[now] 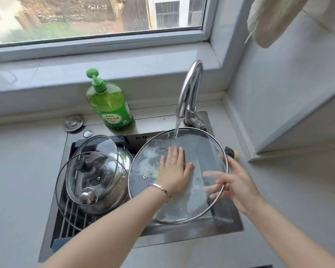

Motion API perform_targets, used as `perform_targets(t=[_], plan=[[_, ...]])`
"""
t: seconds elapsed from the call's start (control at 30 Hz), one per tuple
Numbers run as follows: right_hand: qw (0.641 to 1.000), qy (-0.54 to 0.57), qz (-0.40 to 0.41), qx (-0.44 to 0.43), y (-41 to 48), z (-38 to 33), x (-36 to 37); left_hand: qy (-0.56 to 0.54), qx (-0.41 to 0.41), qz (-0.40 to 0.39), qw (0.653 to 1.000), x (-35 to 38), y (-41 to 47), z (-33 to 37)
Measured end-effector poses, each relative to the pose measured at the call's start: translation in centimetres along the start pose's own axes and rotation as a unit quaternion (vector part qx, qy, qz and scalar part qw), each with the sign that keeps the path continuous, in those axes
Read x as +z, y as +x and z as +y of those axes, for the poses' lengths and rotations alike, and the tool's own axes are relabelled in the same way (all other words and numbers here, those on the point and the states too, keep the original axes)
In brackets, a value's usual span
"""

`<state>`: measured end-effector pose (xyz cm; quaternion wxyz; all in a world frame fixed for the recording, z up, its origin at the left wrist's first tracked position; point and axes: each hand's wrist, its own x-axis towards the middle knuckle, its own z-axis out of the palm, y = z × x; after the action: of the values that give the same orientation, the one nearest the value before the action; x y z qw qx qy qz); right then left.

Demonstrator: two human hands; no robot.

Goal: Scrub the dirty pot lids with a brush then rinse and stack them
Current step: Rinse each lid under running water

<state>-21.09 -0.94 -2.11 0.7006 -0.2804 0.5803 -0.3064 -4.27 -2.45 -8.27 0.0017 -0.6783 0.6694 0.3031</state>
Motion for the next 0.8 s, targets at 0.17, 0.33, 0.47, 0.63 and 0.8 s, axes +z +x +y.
perform_targets(t=[0.17,0.33,0.47,0.63,0.8], plan=[[1.0,0.0,-0.006,-0.001,0.2,0.2,0.0,0.054,0.227,-0.017,0.972,0.1,-1.9,2.3],[0.999,-0.015,-0.038,0.008,-0.6,-0.4,-0.1,0.091,0.096,0.02,0.991,-2.5,2.4,-1.4],[0.999,0.02,-0.025,0.016,-0.7,-0.4,-0.3,0.11,0.021,-0.025,0.993,-2.9,2.1,-2.7],[0.998,0.039,0.05,0.016,0.8,-0.4,-0.3,0.089,-0.015,-0.198,0.976,-2.5,-1.6,-4.3],[0.996,-0.037,0.082,0.007,2.2,-2.1,2.2,-0.097,0.051,-0.239,0.965,-2.2,-6.6,-1.4]])
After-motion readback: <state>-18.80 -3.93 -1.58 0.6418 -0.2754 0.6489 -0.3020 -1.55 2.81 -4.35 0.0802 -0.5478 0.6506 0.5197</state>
